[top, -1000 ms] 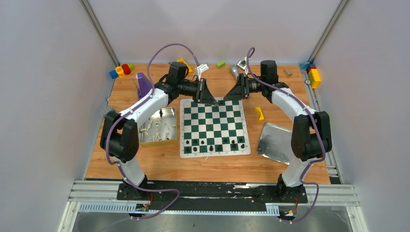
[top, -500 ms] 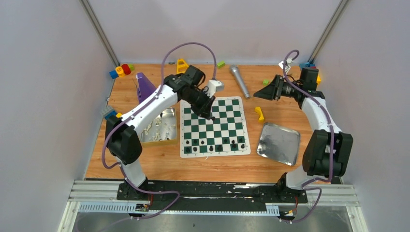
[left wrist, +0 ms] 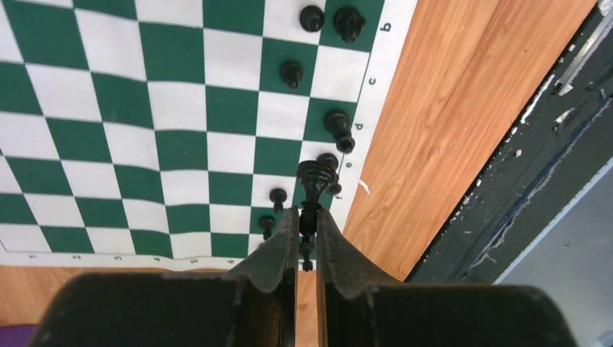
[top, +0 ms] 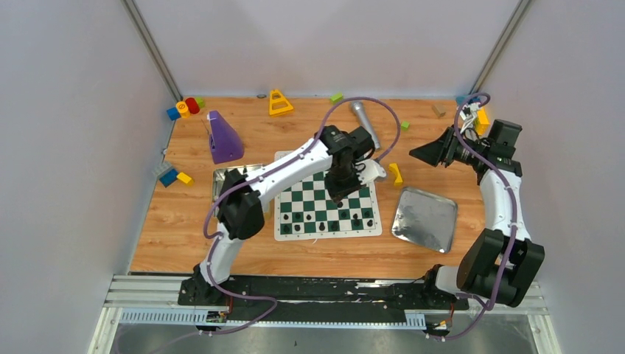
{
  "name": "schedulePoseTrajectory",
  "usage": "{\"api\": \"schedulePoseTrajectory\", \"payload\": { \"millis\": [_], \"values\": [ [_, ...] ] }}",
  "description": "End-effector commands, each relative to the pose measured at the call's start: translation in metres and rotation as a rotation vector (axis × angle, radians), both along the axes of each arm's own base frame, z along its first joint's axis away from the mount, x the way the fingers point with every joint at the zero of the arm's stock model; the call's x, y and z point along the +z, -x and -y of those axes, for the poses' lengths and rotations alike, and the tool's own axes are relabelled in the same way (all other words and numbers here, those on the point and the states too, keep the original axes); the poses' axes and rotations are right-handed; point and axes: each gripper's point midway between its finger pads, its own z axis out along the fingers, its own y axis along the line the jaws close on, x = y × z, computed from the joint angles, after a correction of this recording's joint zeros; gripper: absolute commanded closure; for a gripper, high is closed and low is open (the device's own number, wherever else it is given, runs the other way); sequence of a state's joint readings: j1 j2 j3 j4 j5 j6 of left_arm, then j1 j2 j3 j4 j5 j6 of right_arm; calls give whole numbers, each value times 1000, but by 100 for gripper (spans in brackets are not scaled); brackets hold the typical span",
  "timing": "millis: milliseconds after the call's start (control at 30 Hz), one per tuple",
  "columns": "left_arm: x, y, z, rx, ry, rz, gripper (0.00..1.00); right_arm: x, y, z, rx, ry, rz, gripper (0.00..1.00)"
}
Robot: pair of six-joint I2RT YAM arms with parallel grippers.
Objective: Set up the chess pieces on the board
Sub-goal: Place the chess piece on the chessboard.
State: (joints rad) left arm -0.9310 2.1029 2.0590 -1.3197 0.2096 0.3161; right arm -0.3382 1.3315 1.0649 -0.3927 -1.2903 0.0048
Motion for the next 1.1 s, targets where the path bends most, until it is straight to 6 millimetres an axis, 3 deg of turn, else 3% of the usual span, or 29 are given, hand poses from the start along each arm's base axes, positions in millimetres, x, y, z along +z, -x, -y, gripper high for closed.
{"api": "schedulePoseTrajectory", "payload": {
  "millis": [0, 267, 467, 1067],
  "values": [
    [-7, 5, 6, -90, -98, 16, 98, 12, 12, 6, 17, 8, 84, 47],
    [-33, 16, 28, -178, -190, 41, 98, 22, 21, 17, 9, -27, 101, 48],
    [-50, 22, 31, -206, -244, 44, 98, 23, 24, 16, 26, -50, 92, 48],
    [-73, 20, 40, -213, -270, 50, 95, 21, 25, 15, 38, -68, 80, 48]
  ]
}}
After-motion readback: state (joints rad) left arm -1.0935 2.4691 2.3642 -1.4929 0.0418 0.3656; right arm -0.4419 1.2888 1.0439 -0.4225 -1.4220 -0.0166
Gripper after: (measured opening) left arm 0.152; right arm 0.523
